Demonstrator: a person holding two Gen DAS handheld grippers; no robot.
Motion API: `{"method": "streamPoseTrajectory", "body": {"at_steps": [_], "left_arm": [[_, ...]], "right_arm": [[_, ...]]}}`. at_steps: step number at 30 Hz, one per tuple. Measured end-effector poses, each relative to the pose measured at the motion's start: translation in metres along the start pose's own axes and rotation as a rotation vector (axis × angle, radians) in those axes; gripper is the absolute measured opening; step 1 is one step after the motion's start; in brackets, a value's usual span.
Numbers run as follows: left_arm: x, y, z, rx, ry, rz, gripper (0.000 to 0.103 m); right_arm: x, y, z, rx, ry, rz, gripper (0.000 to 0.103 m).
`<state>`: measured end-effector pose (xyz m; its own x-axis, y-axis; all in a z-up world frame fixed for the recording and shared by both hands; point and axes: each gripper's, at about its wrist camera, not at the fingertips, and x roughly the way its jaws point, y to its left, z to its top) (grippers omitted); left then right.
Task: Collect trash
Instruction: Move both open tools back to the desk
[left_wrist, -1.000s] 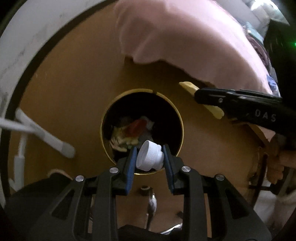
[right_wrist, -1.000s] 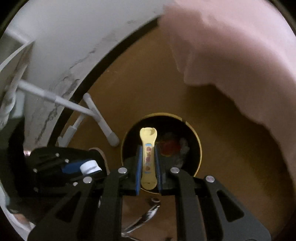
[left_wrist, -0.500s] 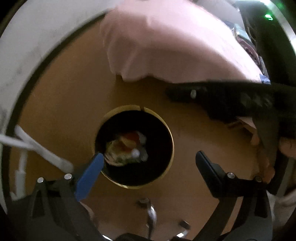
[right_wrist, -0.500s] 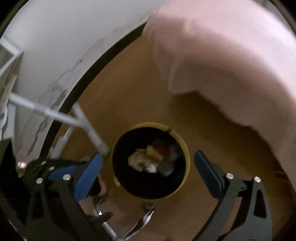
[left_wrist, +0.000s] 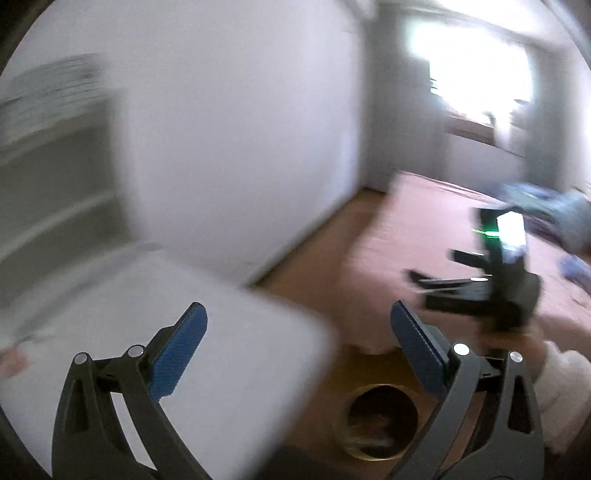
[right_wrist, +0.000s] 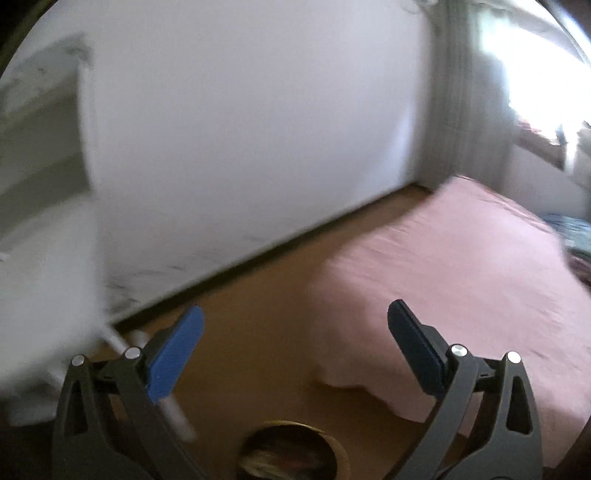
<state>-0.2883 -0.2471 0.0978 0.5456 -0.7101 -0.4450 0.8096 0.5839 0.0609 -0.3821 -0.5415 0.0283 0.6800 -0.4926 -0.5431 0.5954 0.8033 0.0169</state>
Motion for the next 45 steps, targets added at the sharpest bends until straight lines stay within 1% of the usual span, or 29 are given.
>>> {"method": "streamPoseTrajectory", "body": {"at_steps": [1, 2, 3, 5, 6, 7, 8, 10, 11, 13, 14, 15, 16, 18, 21, 23, 25, 26, 28, 29, 30, 32, 35, 37, 41, 43, 45], "left_arm": [[-0.011, 0.030, -0.004, -0.027, 0.006, 0.080, 0.096], [-0.024, 0.064, -0.012, -0.057, 0.018, 0.182, 0.096], [-0.032, 0.093, -0.020, -0.085, 0.037, 0.269, 0.096], [-0.055, 0.157, -0.040, -0.167, 0.106, 0.459, 0.096], [-0.065, 0.181, -0.048, -0.211, 0.137, 0.527, 0.096], [-0.073, 0.205, -0.060, -0.255, 0.160, 0.585, 0.096], [-0.085, 0.229, -0.070, -0.298, 0.179, 0.632, 0.096], [-0.093, 0.261, -0.083, -0.354, 0.213, 0.673, 0.096], [-0.097, 0.277, -0.088, -0.375, 0.221, 0.680, 0.096], [-0.091, 0.299, -0.093, -0.417, 0.227, 0.665, 0.096], [-0.085, 0.309, -0.092, -0.445, 0.228, 0.655, 0.096], [-0.084, 0.311, -0.094, -0.462, 0.233, 0.640, 0.096], [-0.077, 0.324, -0.092, -0.471, 0.245, 0.622, 0.096], [-0.059, 0.340, -0.084, -0.451, 0.276, 0.601, 0.096], [-0.028, 0.350, -0.077, -0.403, 0.317, 0.625, 0.096], [-0.010, 0.360, -0.076, -0.389, 0.343, 0.637, 0.096], [0.001, 0.367, -0.077, -0.370, 0.359, 0.646, 0.096], [0.006, 0.370, -0.080, -0.364, 0.363, 0.644, 0.096], [0.010, 0.374, -0.085, -0.366, 0.359, 0.618, 0.097], [0.009, 0.377, -0.086, -0.378, 0.348, 0.597, 0.097], [0.010, 0.379, -0.086, -0.386, 0.348, 0.589, 0.097], [0.012, 0.381, -0.084, -0.379, 0.343, 0.592, 0.097], [0.015, 0.390, -0.086, -0.394, 0.338, 0.563, 0.097], [0.014, 0.392, -0.087, -0.406, 0.332, 0.546, 0.097], [0.013, 0.391, -0.090, -0.388, 0.331, 0.532, 0.097], [0.010, 0.394, -0.092, -0.403, 0.331, 0.518, 0.097], [0.006, 0.395, -0.094, -0.432, 0.336, 0.485, 0.097]], "right_arm": [[0.002, 0.016, 0.006, -0.003, -0.002, 0.059, 0.096], [0.006, 0.043, 0.013, -0.012, 0.005, 0.146, 0.096], [0.009, 0.062, 0.018, -0.026, 0.012, 0.199, 0.096], [0.017, 0.109, 0.026, -0.089, 0.027, 0.307, 0.096], [0.021, 0.138, 0.032, -0.138, 0.030, 0.352, 0.096], [0.024, 0.166, 0.037, -0.183, 0.030, 0.394, 0.096], [0.025, 0.185, 0.040, -0.208, 0.029, 0.422, 0.096], [0.027, 0.234, 0.048, -0.267, 0.023, 0.493, 0.096], [0.026, 0.259, 0.053, -0.295, 0.019, 0.522, 0.096], [0.028, 0.313, 0.062, -0.374, 0.011, 0.577, 0.096], [0.030, 0.338, 0.066, -0.417, 0.007, 0.597, 0.096], [0.034, 0.360, 0.071, -0.453, 0.008, 0.609, 0.096], [0.036, 0.380, 0.073, -0.493, 0.010, 0.616, 0.096], [0.043, 0.426, 0.074, -0.580, 0.017, 0.621, 0.096], [0.056, 0.473, 0.073, -0.657, 0.047, 0.614, 0.096], [0.066, 0.489, 0.071, -0.695, 0.067, 0.616, 0.096], [0.075, 0.511, 0.069, -0.736, 0.093, 0.636, 0.096], [0.076, 0.514, 0.067, -0.749, 0.100, 0.642, 0.096], [0.082, 0.531, 0.064, -0.797, 0.117, 0.639, 0.096], [0.087, 0.543, 0.060, -0.820, 0.122, 0.616, 0.096], [0.090, 0.548, 0.059, -0.835, 0.127, 0.608, 0.096], [0.096, 0.556, 0.059, -0.844, 0.134, 0.608, 0.096], [0.101, 0.564, 0.059, -0.851, 0.166, 0.651, 0.096], [0.101, 0.569, 0.057, -0.864, 0.150, 0.658, 0.096], [0.100, 0.572, 0.055, -0.868, 0.138, 0.667, 0.096], [0.099, 0.572, 0.055, -0.875, 0.132, 0.667, 0.096], [0.098, 0.572, 0.054, -0.876, 0.135, 0.674, 0.096]]}}
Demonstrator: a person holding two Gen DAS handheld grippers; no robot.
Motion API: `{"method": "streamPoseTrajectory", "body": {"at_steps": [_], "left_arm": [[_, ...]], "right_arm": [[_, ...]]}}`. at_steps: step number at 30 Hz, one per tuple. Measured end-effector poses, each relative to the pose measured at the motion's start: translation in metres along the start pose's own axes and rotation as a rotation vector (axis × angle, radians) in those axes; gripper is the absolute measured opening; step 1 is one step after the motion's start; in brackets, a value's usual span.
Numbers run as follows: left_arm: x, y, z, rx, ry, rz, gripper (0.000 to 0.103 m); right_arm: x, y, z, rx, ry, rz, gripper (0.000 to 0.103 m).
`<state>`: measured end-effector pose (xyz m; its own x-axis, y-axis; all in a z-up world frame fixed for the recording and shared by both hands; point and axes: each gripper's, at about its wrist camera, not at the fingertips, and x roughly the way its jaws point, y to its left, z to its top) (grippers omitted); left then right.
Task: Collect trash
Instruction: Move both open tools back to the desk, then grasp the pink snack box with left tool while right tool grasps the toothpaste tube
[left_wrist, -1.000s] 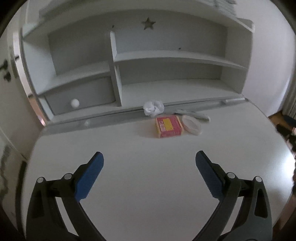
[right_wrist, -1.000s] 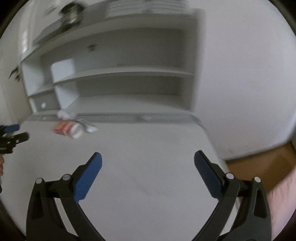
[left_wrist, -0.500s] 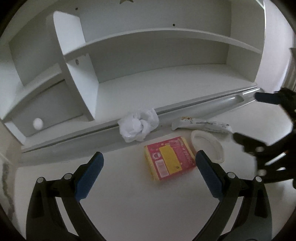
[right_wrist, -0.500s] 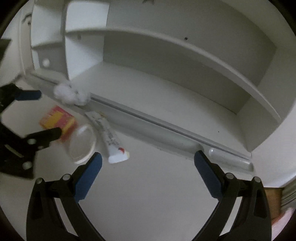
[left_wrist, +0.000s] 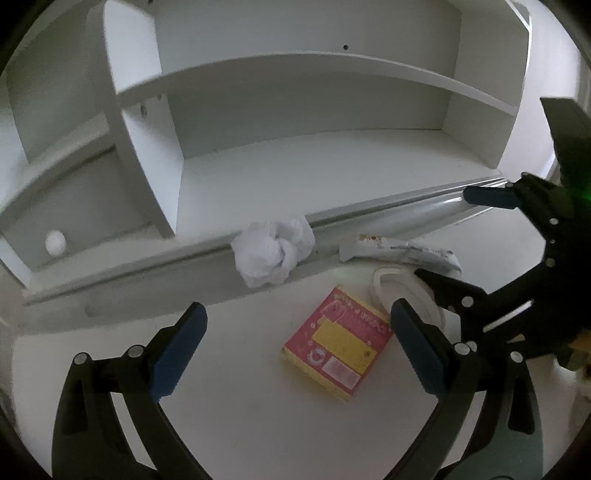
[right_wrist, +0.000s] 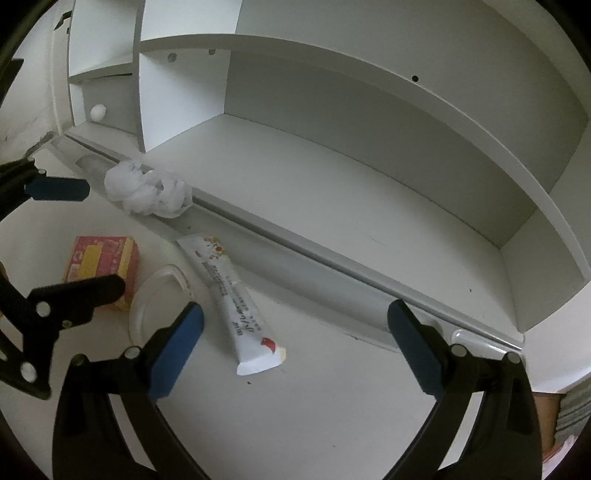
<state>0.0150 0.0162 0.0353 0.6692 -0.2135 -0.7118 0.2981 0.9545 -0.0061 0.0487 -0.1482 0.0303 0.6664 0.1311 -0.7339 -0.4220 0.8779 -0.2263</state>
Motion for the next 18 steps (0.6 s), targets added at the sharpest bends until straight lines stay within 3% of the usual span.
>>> {"method": "streamPoseTrajectory", "body": {"at_steps": [3, 9, 13, 15, 17, 18], "left_arm": [[0.000, 0.004, -0.002, 0.008, 0.035, -0.062, 0.096], [0.001, -0.010, -0.007, 0.124, 0.035, -0.016, 0.096], [0.006, -0.019, -0.007, 0.149, 0.036, -0.024, 0.096], [0.007, -0.019, -0.007, 0.136, 0.042, -0.054, 0.092], [0.005, -0.019, -0.007, 0.130, 0.032, -0.102, 0.069], [0.003, -0.021, -0.008, 0.139, 0.026, -0.106, 0.064]], "right_arm": [[0.002, -0.005, 0.001, 0.018, 0.011, 0.032, 0.096], [0.013, -0.025, 0.003, 0.087, 0.050, 0.152, 0.096], [0.011, -0.019, 0.002, 0.074, 0.043, 0.138, 0.095], [0.004, -0.012, 0.000, 0.042, 0.026, 0.137, 0.090], [0.002, -0.009, 0.000, 0.033, 0.016, 0.150, 0.075], [0.001, -0.010, 0.000, 0.045, 0.015, 0.176, 0.069]]}}
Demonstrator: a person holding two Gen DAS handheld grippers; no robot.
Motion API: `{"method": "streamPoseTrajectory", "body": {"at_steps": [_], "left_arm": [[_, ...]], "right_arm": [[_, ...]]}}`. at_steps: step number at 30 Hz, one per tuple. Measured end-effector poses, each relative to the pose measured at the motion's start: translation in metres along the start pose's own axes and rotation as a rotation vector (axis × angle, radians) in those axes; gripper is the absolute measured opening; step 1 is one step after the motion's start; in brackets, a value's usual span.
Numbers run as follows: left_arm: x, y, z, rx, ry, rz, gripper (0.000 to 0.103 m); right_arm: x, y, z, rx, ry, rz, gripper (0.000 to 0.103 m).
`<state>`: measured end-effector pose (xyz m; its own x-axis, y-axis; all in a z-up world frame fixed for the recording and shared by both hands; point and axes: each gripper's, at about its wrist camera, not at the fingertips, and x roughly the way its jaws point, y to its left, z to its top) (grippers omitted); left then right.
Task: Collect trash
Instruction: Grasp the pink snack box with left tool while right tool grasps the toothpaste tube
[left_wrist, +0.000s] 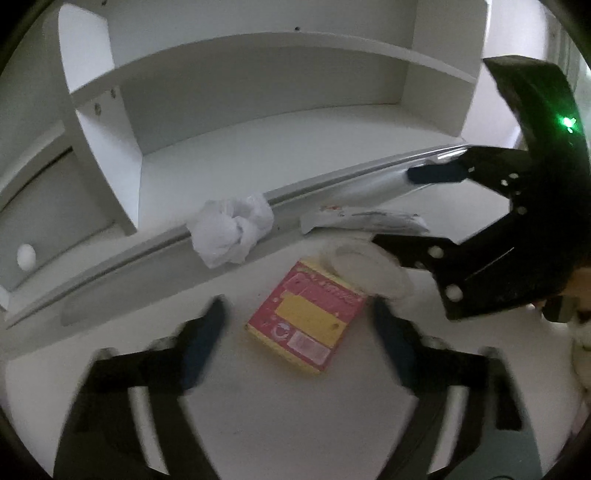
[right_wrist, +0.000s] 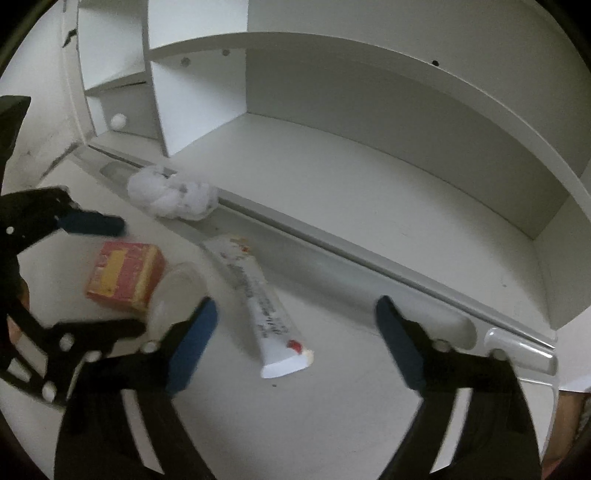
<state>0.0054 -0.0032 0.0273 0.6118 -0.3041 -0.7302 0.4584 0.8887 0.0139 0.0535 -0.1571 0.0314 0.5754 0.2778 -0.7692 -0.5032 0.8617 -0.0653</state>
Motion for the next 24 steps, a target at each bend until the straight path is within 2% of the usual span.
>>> {"method": "streamPoseTrajectory", "body": {"at_steps": [1, 4, 5, 8, 14, 24], "left_arm": [[-0.001, -0.003, 0.000, 0.011, -0.003, 0.002, 0.058], [-0.002, -0.009, -0.001, 0.020, -0.001, 0.009, 0.057], [-0.006, -0.010, -0.002, 0.016, -0.005, 0.006, 0.057], [-0.007, -0.014, -0.001, 0.004, -0.037, 0.064, 0.057], [-0.003, -0.001, 0.000, -0.036, -0.029, 0.131, 0.057], [0.000, 0.007, -0.002, -0.048, -0.014, 0.139, 0.057]], "right_arm": [[-0.001, -0.001, -0.001, 0.014, -0.001, 0.042, 0.059], [-0.003, 0.005, -0.002, -0.003, -0.013, 0.096, 0.023], [-0.004, 0.009, -0.002, -0.009, -0.015, 0.097, 0.021], [-0.006, 0.016, -0.005, -0.011, -0.018, 0.090, 0.019], [-0.005, 0.017, -0.006, 0.001, -0.017, 0.087, 0.019], [-0.003, 0.005, -0.010, 0.038, -0.015, 0.034, 0.019]]}}
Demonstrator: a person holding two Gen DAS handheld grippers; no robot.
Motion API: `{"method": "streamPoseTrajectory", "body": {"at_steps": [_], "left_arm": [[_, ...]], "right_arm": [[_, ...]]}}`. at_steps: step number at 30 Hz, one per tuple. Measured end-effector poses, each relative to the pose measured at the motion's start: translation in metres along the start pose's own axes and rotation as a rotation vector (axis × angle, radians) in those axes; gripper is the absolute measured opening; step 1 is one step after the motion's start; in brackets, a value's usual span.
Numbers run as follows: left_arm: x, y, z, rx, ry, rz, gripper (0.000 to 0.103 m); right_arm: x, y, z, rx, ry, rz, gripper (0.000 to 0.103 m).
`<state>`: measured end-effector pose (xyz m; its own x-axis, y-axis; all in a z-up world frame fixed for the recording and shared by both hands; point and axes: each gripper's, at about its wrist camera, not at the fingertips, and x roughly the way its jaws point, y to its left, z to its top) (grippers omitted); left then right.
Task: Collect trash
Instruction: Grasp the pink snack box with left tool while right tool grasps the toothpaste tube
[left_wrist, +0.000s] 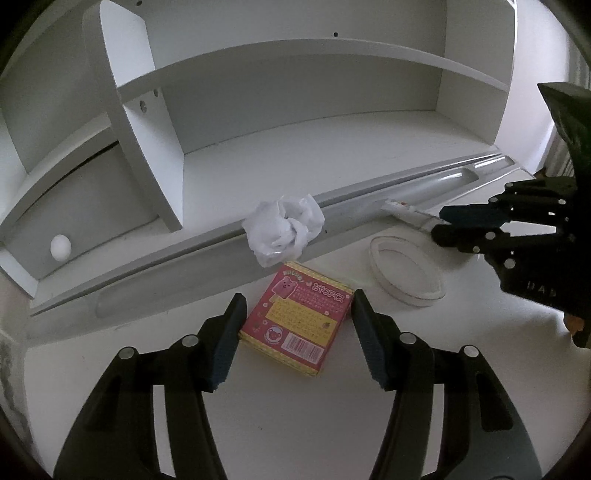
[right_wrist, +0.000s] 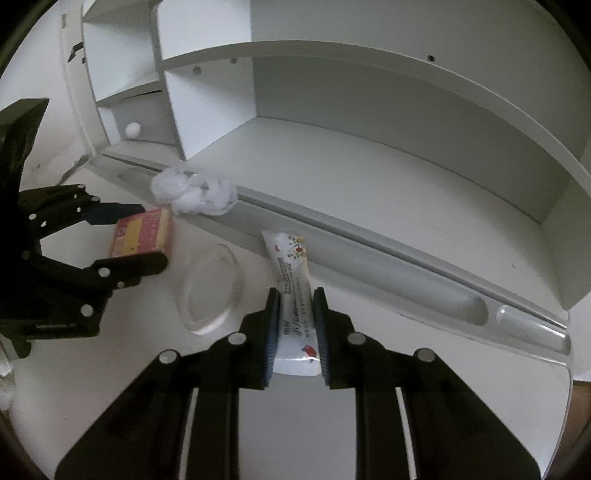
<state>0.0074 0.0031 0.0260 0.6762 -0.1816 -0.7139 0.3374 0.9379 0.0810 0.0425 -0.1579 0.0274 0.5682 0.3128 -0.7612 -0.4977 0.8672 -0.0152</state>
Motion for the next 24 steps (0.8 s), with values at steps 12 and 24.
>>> {"method": "streamPoseTrajectory", "body": {"at_steps": [12, 24], "left_arm": [[-0.0015, 0.0013, -0.0048, 0.018, 0.007, -0.012, 0.064], [-0.0070, -0.0013, -0.0094, 0.035, 0.012, -0.067, 0.046]], "right_arm": [[0.0012, -0.0025, 0.0006, 0.003, -0.002, -0.002, 0.019], [-0.0019, 0.0016, -0.0001, -0.022, -0.006, -0.015, 0.019]]}}
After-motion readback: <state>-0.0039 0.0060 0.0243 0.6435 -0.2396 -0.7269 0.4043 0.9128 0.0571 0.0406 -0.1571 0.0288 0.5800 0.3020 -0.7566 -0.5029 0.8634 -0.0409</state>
